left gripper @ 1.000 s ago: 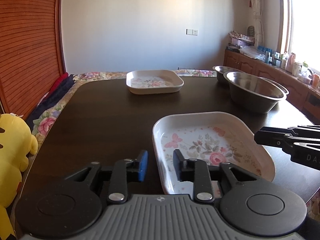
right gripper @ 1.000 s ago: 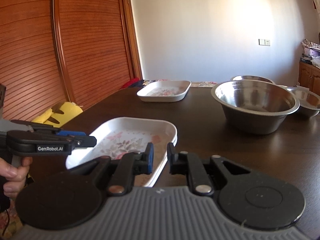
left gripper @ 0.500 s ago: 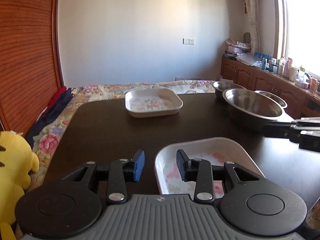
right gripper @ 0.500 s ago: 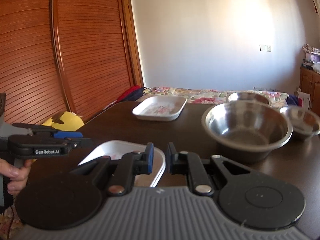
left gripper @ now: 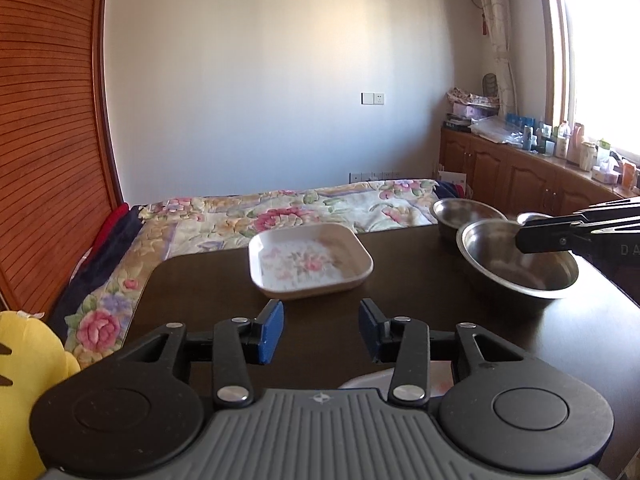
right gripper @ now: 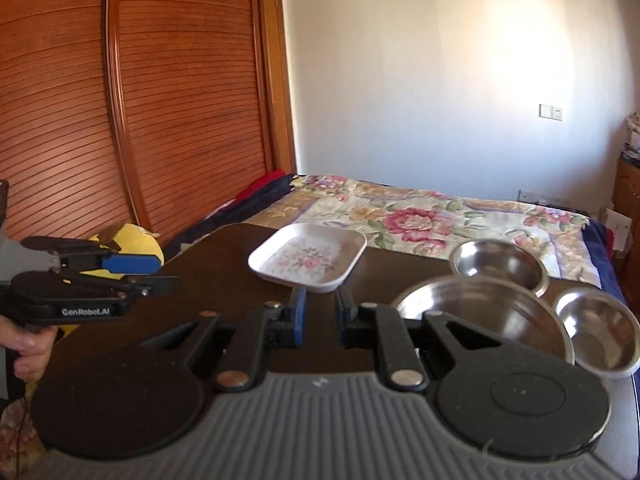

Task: Organize plates and bowls

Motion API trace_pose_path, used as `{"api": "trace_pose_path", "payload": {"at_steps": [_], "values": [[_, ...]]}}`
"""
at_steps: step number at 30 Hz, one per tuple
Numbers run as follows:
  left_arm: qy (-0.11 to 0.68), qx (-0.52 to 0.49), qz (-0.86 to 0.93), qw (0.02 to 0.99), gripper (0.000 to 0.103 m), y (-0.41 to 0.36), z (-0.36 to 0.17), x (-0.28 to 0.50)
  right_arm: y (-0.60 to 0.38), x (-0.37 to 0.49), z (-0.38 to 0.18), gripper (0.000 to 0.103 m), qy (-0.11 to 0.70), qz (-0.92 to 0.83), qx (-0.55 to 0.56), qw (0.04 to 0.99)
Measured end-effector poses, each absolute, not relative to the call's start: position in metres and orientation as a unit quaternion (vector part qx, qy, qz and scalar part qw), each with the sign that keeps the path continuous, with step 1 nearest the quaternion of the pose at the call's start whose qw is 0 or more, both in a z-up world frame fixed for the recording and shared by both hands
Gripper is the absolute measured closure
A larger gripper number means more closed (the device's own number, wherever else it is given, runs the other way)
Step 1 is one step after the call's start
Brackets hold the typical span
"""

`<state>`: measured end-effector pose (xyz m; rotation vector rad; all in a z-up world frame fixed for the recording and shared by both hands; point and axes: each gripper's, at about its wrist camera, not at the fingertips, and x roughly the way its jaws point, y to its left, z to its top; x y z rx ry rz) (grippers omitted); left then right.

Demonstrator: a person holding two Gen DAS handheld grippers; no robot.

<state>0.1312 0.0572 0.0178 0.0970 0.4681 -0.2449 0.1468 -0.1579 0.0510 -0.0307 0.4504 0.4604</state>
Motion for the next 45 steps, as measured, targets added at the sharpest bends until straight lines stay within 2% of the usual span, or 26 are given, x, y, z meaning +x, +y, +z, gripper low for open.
{"api": "trace_pose_path", "payload": {"at_steps": [1, 2, 7, 15, 24, 28, 45], "values": [[0.232, 0.048, -0.121, 0.964, 0.057, 0.058, 0.019, 0.137, -0.156, 0.151, 0.053, 0.067, 0.221, 0.228, -0.019, 0.948], [0.234, 0.048, -0.12, 0.964, 0.057, 0.058, 0.02, 0.143, -0.153, 0.156, 0.055, 0.063, 0.22, 0.232, -0.024, 0.947], [0.24, 0.057, -0.115, 0.962, 0.054, 0.061, 0.021, 0.171, -0.138, 0.179, 0.059, 0.059, 0.227, 0.247, -0.051, 0.941], [0.256, 0.053, -0.114, 0.958, 0.054, 0.066, 0.013, 0.216, -0.11, 0.222, 0.056, 0.059, 0.247, 0.259, -0.099, 0.928], [0.273, 0.053, -0.121, 0.953, 0.055, 0.066, -0.005, 0.256, -0.098, 0.272, 0.034, 0.06, 0.303, 0.237, -0.098, 0.918], [0.289, 0.047, -0.117, 0.949, 0.064, 0.072, -0.016, 0.273, -0.095, 0.292, 0.022, 0.067, 0.334, 0.224, -0.093, 0.911], [0.328, 0.022, -0.091, 0.94, 0.069, 0.092, -0.041, 0.313, -0.077, 0.325, 0.003, 0.073, 0.395, 0.214, -0.145, 0.882]]}}
